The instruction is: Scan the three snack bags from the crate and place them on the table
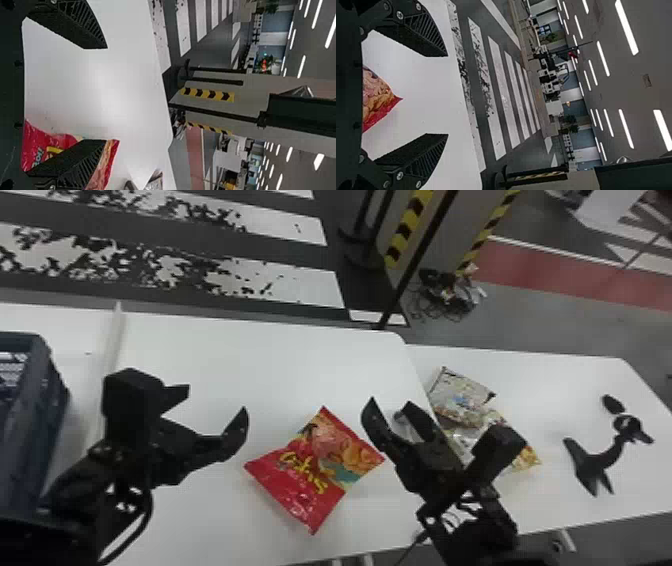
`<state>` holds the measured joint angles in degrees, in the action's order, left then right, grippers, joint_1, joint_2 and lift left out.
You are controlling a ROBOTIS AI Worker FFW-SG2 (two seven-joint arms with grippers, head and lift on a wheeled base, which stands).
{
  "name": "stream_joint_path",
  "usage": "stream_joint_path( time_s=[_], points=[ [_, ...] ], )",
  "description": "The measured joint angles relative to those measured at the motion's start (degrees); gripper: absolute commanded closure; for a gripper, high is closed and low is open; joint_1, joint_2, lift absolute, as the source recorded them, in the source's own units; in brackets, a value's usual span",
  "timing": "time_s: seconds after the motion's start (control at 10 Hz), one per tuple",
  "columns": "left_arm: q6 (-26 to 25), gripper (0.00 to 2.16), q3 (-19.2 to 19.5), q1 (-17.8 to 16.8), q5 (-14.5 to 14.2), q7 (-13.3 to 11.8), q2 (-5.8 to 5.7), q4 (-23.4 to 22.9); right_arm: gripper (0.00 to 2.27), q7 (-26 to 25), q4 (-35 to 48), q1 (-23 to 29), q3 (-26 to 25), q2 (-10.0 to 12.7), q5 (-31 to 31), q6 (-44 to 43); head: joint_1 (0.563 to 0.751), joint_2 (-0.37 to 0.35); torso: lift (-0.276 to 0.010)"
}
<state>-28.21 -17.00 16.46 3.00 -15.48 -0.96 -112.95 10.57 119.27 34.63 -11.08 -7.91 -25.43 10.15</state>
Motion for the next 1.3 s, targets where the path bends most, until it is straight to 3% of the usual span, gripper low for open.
stream_joint_path(
  time_s=[0.3,0.5,0.7,0.9,1.3],
  points=[
    [5.9,0.03,10.5,5.1,-4.2,0.4,-0.15,-6.7,0.19,0.5,-0.1,0.5,0.0,0.0,0.0,0.1,0.695,-0.23,-0.062],
    [12.4,0.03,15.4,8.7,-5.7,0.7,-0.26,-9.3,0.19,0.7,-0.3,0.7,0.2,0.0,0.0,0.3,0.695,-0.177,-0.062],
    [16.1,0.03,17.6,12.5,-7.1,2.4,-0.27,-12.2,0.19,0.8,-0.6,0.9,0.7,0.0,0.0,0.4,0.695,-0.134,-0.062],
    [16.4,0.03,18.6,15.8,-8.8,3.9,-0.3,-14.3,0.19,0.6,-1.6,1.0,1.9,0.0,3.0,0.4,0.695,-0.11,-0.062],
    [16.4,0.03,19.7,17.2,-10.2,3.9,-1.02,-14.9,0.19,0.7,-2.2,1.0,6.0,-0.2,12.6,0.9,0.695,-0.062,-0.062]
  ],
)
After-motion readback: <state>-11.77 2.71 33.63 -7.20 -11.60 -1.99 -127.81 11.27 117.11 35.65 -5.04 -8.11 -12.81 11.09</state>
